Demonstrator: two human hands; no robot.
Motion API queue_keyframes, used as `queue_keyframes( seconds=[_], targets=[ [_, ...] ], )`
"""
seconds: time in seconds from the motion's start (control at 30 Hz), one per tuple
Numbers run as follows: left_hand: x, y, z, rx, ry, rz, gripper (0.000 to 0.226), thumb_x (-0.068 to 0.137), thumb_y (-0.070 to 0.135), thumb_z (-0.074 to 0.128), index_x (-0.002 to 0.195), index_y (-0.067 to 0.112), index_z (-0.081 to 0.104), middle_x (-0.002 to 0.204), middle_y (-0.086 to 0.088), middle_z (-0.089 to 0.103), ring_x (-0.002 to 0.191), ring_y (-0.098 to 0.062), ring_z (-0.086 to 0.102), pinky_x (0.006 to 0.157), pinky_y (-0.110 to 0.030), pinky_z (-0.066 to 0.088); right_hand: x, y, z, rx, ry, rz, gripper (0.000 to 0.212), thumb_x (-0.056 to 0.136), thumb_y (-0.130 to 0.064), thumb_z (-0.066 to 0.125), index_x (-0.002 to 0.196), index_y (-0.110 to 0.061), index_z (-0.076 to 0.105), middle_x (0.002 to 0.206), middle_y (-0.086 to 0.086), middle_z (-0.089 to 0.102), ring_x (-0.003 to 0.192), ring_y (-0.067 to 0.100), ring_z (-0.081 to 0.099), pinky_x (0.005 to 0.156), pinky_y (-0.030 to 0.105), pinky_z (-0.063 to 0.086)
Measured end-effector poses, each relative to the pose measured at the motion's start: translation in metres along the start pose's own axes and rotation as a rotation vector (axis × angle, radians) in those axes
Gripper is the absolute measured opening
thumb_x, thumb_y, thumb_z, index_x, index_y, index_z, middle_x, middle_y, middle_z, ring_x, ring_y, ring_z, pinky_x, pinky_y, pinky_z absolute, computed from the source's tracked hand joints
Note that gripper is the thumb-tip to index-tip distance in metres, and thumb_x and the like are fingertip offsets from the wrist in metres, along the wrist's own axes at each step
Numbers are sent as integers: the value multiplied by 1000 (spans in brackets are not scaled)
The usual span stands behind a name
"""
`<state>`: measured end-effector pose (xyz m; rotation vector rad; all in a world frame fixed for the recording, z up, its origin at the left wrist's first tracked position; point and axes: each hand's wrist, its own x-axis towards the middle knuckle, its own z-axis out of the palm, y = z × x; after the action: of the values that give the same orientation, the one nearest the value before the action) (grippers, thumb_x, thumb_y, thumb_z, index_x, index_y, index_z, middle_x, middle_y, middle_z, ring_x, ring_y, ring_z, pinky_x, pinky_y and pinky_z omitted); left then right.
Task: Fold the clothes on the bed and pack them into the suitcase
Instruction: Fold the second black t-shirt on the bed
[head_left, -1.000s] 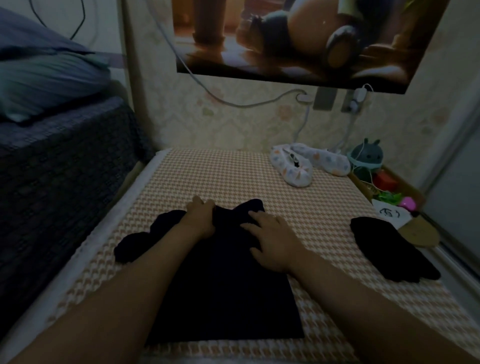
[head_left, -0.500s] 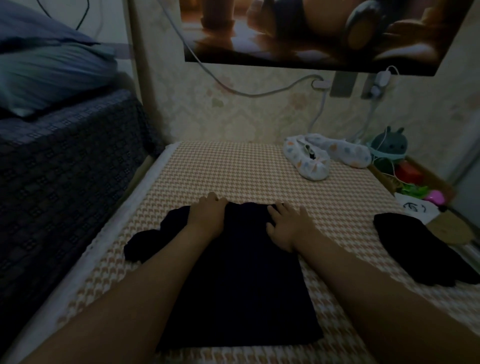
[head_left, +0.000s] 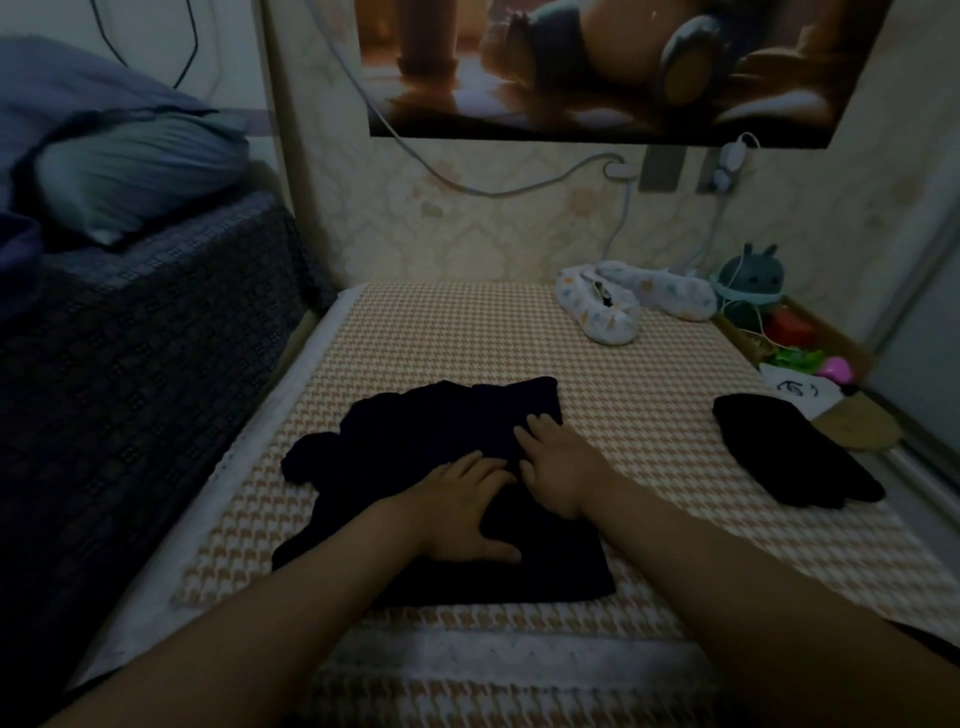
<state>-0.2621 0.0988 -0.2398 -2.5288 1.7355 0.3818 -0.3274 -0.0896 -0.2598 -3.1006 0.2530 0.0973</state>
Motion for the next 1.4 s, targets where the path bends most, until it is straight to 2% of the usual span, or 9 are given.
queue_keyframes(
  seconds=[0.13,0.3,0.47,0.63,0.77,0.9,1.03,1.2,1.4],
  targets=[
    [-30,-5,4,-113,-87,-50,102,77,81,46,154,32,1,160,13,-11,147,-11,-14,121,-43,-1,-27,-30,-1,133,32,-154,64,102,-41,33,156,-21,5,163,3,-6,150,19,-5,120,37,-1],
    [-60,-38,-10,-254,213,-103,38,97,38,52,131,22,58,136,3,54,125,-14,48,105,-24,37,-22,-55,-13,-12,-126,-75,63,100,-40,27,156,-17,9,163,5,0,150,23,2,121,43,4],
    [-80,-100,1,-230,675,-301,29,87,-5,52,77,22,61,77,2,55,81,-26,60,78,-37,51,2,-90,-34,-34,153,-88,44,96,-30,38,137,-17,50,138,5,49,120,23,47,102,39,34],
    [-87,-146,11,-359,549,-675,28,98,25,49,115,5,60,111,-14,61,107,-33,57,82,-31,42,49,-146,-46,160,90,-265,52,97,-19,42,149,-19,34,151,3,37,132,23,40,109,37,33],
    [-83,-156,8,-553,408,-702,27,98,33,51,84,11,58,88,-9,59,88,-27,58,66,-28,40,77,-171,-42,211,34,-277,64,99,-24,45,154,-17,14,160,6,18,143,25,26,114,38,26],
    [-91,-169,-15,-806,603,-822,25,98,26,41,86,7,51,84,-10,52,73,-24,51,56,-27,33,90,-168,-32,242,-42,-257,71,100,-36,43,155,-22,1,162,4,9,145,25,21,117,40,24],
    [-107,-183,-3,-646,602,-902,18,94,23,57,93,6,49,91,-15,55,75,-23,49,51,-27,31,97,-168,-25,-39,-142,-234,69,101,-45,36,156,-23,-1,163,4,6,143,30,22,114,47,26],
    [-104,-188,0,-734,534,-815,27,88,31,67,79,8,58,73,-9,58,66,-21,57,53,-25,38,116,-195,-30,-166,62,-258,56,96,-36,44,147,-15,35,145,12,39,127,32,42,102,40,37],
    [-105,-183,-22,-930,753,-596,24,82,26,74,95,9,63,88,-8,66,82,-25,66,69,-38,56,135,-224,-60,439,-75,-382,68,87,-7,58,150,-16,33,141,13,50,123,29,52,101,37,44]
  ],
)
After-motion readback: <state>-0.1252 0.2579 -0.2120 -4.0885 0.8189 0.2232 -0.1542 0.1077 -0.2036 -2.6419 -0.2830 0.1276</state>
